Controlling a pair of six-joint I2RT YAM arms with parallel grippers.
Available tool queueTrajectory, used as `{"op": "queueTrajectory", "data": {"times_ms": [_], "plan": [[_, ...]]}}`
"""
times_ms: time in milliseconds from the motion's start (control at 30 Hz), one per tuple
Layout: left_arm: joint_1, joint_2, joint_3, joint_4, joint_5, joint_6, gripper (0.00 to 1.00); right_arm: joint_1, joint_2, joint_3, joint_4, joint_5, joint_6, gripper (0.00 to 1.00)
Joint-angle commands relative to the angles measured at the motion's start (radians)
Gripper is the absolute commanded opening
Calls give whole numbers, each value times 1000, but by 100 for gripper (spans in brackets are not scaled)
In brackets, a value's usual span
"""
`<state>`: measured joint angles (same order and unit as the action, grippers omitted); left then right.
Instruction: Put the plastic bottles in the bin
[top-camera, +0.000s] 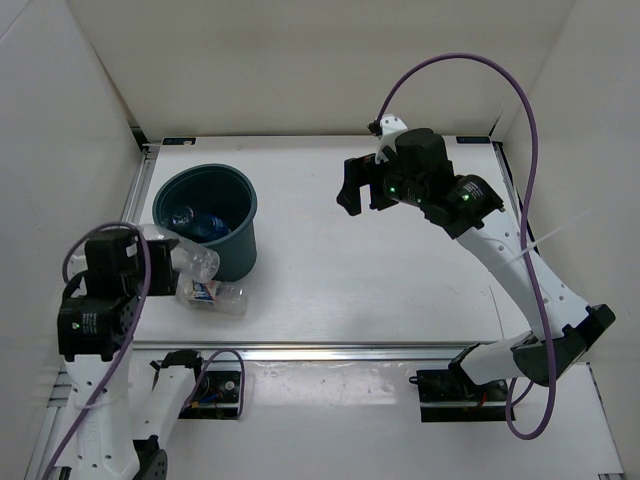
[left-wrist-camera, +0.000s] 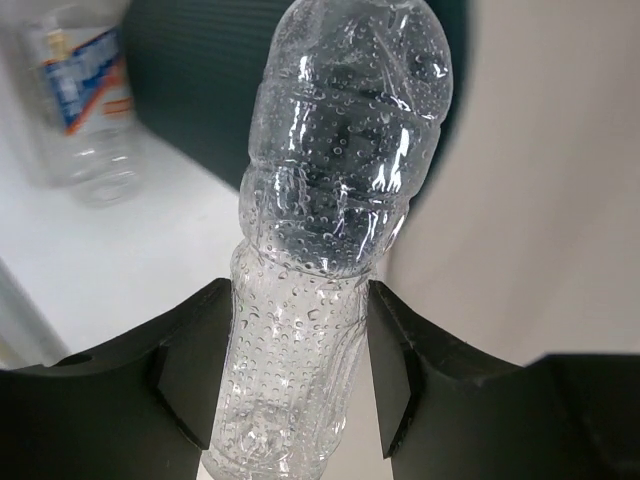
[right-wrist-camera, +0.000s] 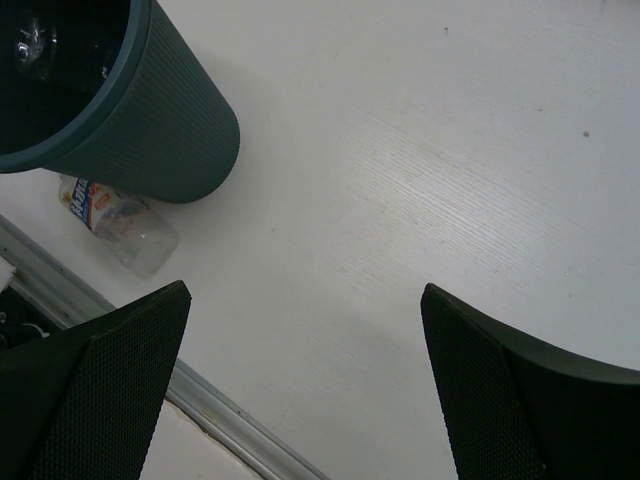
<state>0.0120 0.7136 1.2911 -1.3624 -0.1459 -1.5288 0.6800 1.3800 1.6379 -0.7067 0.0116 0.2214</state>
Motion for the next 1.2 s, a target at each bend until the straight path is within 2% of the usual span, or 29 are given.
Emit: {"op": "queueTrajectory", "data": {"times_ms": [0,100,133,167,300,367,467,567,600,633,667,733,833,933,967,1000,1033,1067,1167], "plan": [[6,78,147,-54,-61,58,34,-7,-32,-7,13,-2,-1,100],[6,147,201,102,-90,194,34,-7,-32,-7,13,-2,-1,100],[6,161,211,165,-106,285,34,-7,-32,-7,13,-2,-1,100],[6,193,211,274,-135,327,34,-7,-32,-7,13,-2,-1,100],[6,305,272,405,-207,481,36,-7,-32,-7,13,-12,-1,100],[-9,345,251,460,-218,565,37,-7,-32,-16,13,-12,-1,100],[-52,357,183,528,-265,616,40,-7,-42,-35,13,-12,-10,100],[-102,368,151,537,-291,616,56,-7,-52,-44,13,1,-20,100],[-133,368,151,537,-311,604,65,-7,-62,-55,13,13,-20,100],[-151,356,151,537,-329,595,94,-7,-62,-65,13,13,-20,100],[-168,347,151,537,-346,595,100,-7,-62,-66,13,13,-20,100],[-207,314,161,537,-400,620,100,-16,-72,-76,13,22,-20,100],[-207,224,146,522,-471,671,100,-16,-72,-76,13,22,-20,100],[-207,77,59,444,-506,566,100,-25,-72,-87,13,22,-20,100],[-207,37,-31,424,-506,491,100,-25,-72,-99,24,22,-20,100],[-207,-41,-127,361,-477,423,100,-25,-72,-99,24,13,-11,100],[-207,-77,-128,361,-460,351,100,-25,-62,-99,24,2,-11,100],[-207,-109,-223,268,-439,188,100,-25,-62,-108,33,2,-11,100],[-207,-216,-410,173,-334,45,100,-25,-52,-108,33,-7,-1,100]]}}
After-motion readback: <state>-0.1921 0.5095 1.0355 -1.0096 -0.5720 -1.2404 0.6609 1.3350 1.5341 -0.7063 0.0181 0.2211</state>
